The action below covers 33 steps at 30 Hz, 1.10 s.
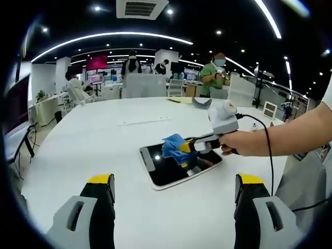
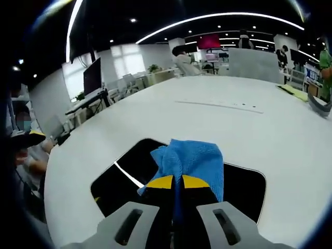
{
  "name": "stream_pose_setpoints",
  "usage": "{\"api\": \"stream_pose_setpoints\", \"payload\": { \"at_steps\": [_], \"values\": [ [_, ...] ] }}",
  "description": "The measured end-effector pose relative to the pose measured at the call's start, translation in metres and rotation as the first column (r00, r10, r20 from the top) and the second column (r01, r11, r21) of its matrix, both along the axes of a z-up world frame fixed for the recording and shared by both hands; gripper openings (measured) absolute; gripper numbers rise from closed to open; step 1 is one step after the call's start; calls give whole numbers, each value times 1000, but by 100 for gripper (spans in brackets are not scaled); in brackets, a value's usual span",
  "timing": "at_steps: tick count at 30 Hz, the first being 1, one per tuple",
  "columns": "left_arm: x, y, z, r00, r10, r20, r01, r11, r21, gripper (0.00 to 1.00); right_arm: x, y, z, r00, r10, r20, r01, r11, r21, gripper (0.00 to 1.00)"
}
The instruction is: Wipe the mirror surface with the cleaning cloth until all visible marks leave the cleaned area.
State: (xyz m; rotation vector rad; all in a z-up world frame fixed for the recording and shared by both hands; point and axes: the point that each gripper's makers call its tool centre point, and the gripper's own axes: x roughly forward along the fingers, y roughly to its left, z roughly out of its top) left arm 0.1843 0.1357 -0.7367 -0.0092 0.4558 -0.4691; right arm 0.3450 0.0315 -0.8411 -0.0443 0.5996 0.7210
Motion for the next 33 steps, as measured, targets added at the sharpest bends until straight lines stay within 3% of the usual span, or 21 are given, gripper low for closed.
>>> {"api": "stream_pose_setpoints", "payload": {
  "at_steps": [24, 33],
  "values": [
    [-3, -9, 3, 1000, -18, 12, 18, 1000, -5, 97, -32, 0, -2, 999, 46, -5, -46, 999, 6, 0],
    [-2, -11, 5, 1000, -23, 16, 24, 1000, -9, 97, -53, 1, 3, 998, 65, -7, -65, 998, 12, 0]
  ]
}}
